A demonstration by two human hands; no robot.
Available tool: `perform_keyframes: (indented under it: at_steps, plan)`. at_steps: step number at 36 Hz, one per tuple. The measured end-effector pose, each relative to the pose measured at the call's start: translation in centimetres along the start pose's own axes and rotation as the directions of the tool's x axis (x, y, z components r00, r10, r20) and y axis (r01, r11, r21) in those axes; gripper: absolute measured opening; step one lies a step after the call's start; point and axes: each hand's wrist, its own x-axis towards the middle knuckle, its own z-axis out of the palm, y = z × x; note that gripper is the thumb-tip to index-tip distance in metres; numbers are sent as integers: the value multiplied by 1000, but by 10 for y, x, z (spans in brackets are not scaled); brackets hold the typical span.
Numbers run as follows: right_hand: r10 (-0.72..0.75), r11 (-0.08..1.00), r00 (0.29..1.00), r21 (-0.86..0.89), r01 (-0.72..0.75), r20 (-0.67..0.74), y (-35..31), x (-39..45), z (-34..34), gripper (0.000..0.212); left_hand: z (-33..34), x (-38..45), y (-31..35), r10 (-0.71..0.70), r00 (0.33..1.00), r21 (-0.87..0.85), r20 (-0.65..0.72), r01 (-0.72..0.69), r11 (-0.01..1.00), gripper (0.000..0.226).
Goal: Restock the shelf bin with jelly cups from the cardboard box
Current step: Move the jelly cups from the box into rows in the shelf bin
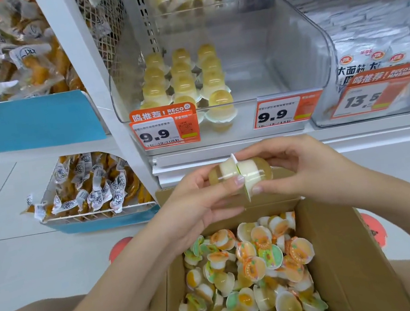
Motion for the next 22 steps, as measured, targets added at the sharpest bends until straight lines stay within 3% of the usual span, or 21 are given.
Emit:
perform_keyframes:
  at_steps: [6,17,22]
  plan:
    - [-4,988,999,153,11,-46,-6,1,0,48,2,-2,4,-22,999,-216,25,27,976,53]
    - [-14,989,1000,148,17,-24,-8,5,5,44,7,-1,-2,-32,999,-284,6,33,958,53]
    - [-21,991,999,131,16,33,-5,5,5,66,4,1,-3,-29,1000,-300,-4,26,954,33]
